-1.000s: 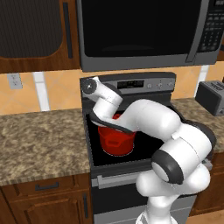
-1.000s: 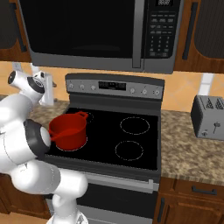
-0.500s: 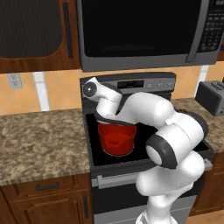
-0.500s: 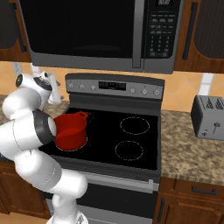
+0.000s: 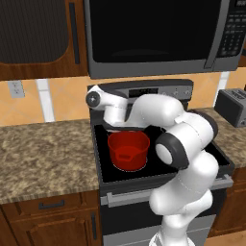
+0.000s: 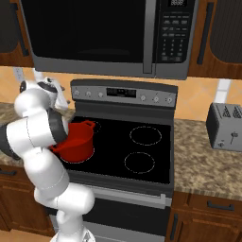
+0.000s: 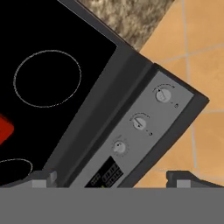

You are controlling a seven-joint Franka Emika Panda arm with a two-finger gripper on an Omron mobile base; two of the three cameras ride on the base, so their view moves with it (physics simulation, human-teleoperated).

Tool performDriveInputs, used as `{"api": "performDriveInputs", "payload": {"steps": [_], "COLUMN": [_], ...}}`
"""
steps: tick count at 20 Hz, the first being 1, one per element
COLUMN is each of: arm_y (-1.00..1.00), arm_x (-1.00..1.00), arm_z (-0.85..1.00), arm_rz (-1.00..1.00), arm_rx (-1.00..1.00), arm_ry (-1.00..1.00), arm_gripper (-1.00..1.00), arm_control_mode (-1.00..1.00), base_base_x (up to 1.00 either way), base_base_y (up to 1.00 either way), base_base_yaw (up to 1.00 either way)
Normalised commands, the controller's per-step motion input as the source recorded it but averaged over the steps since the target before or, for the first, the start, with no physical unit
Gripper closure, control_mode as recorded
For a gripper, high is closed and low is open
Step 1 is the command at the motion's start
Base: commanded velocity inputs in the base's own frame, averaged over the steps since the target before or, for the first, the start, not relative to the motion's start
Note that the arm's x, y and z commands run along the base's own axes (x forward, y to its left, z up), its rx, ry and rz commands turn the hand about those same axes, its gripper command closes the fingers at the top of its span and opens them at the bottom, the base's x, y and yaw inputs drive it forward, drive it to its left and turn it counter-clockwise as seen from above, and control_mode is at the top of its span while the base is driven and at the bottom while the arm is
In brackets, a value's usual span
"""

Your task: Turn off the front left burner of the stove.

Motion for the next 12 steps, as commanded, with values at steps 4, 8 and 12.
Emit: {"api": "performDriveInputs", "payload": {"steps": [4,8,12], "arm_y": [0.03,0.03,0.01], "arm_x": [0.12,0.13,0.26], "arm_z": [-0.15,-0.17,-0.16], "arm_rz": [0.05,0.05,0.07], "arm_rx": [-0.08,-0.05,-0.01], "arm_ry": [-0.09,-0.08,-0.08], "arm_gripper": [-1.00,-1.00,-1.00], "arm_control_mode": [-1.00,-1.00,-1.00], "base_base_x": [0.00,0.00,0.00], "base_base_y": [0.00,0.00,0.00], "base_base_yaw": [0.00,0.00,0.00]}}
